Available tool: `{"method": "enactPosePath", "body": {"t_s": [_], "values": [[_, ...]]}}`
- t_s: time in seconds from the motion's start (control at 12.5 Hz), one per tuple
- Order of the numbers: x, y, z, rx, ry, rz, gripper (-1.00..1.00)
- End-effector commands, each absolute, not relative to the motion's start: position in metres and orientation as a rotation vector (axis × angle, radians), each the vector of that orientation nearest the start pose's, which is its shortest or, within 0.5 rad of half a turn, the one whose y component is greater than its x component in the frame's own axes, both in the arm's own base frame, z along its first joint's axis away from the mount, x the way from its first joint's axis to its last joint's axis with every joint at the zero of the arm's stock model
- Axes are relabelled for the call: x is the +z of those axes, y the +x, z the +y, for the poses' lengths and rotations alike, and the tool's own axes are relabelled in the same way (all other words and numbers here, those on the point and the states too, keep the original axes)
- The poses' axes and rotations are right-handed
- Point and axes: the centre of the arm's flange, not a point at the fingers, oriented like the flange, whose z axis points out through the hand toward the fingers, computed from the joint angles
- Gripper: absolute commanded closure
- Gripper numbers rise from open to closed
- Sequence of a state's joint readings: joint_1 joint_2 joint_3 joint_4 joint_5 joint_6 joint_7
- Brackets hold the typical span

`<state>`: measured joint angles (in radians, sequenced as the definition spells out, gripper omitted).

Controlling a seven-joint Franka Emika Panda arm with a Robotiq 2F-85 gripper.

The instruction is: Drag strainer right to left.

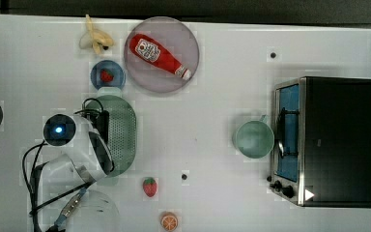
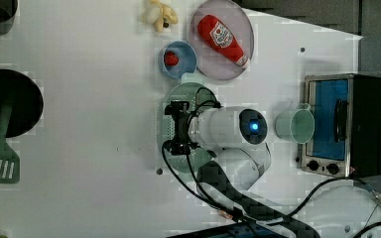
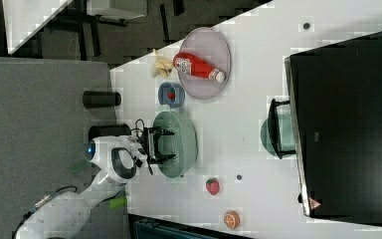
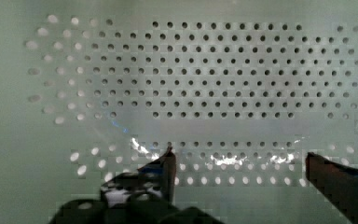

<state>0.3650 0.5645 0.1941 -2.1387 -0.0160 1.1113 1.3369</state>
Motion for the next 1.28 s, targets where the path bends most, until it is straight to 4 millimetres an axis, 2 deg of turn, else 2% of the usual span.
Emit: {"method": "enactPosePath", "body": {"t_s": [0.08, 0.48, 0.72, 0.88, 1.12, 1.28], "values": [[0.15, 0.478, 0.346, 0.153, -2.109, 2.263, -1.0], [0.148, 0.478, 0.385, 0.165, -2.084, 2.254, -1.0], [0.146, 0.478, 0.401, 0.17, -2.086, 2.237, -1.0], [0.151, 0.479, 0.404, 0.165, -2.09, 2.222, -1.0], [0.185, 0.484, 0.398, 0.145, -2.226, 2.128, -1.0], [0.228, 0.494, 0.382, 0.12, -2.378, 2.017, -1.0]]}}
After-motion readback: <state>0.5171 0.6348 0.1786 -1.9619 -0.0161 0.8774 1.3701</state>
